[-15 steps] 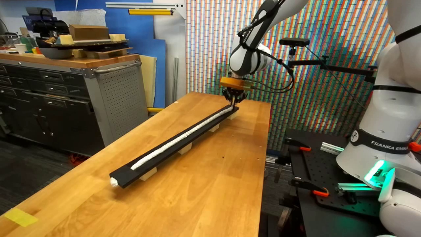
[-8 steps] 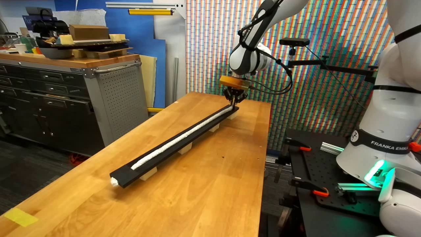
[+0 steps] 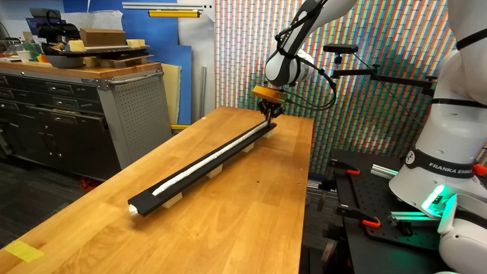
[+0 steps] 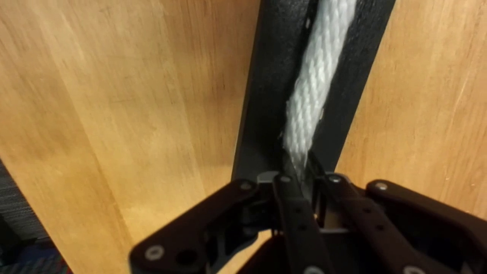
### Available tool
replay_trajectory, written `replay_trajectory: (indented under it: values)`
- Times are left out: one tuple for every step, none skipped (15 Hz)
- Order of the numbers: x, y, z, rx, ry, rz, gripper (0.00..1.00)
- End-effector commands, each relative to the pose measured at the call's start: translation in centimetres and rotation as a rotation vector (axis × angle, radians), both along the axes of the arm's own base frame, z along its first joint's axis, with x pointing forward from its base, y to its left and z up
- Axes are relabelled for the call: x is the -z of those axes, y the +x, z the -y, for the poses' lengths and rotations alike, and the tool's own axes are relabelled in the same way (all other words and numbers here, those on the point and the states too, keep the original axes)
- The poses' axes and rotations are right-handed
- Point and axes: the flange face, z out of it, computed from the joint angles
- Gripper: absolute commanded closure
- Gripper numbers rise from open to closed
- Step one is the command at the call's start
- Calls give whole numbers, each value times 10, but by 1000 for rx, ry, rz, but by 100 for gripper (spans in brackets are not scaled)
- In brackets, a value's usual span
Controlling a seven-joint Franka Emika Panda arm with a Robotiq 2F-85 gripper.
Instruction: Pick up the rope and put it in between the black object.
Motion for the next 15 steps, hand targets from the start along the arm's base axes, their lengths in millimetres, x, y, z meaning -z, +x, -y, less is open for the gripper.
replay_trajectory:
  values:
    - [-4, 2, 8, 33, -13, 24, 97]
    - [-3, 2, 8, 34, -13, 22, 97]
    - [-3, 2, 9, 33, -14, 17, 97]
    - [-3, 2, 9, 35, -13, 18, 97]
    - [-2, 2, 9, 36, -13, 17, 97]
    - [-2, 2, 10, 38, -14, 18, 87]
    - [-2, 2, 11, 41, -17, 18, 63]
    - [-3, 2, 11, 44, -18, 21, 62]
    - [-3, 1, 12, 48, -18, 22, 61]
    - [-3, 0, 13, 52, -19, 23, 53]
    - [-4, 0, 15, 54, -20, 23, 46]
    - [-4, -1, 16, 57, -20, 24, 37]
    - [-5, -2, 17, 59, -20, 25, 31]
    - [-5, -2, 18, 61, -21, 26, 23]
    - [-6, -3, 19, 61, -21, 29, 15]
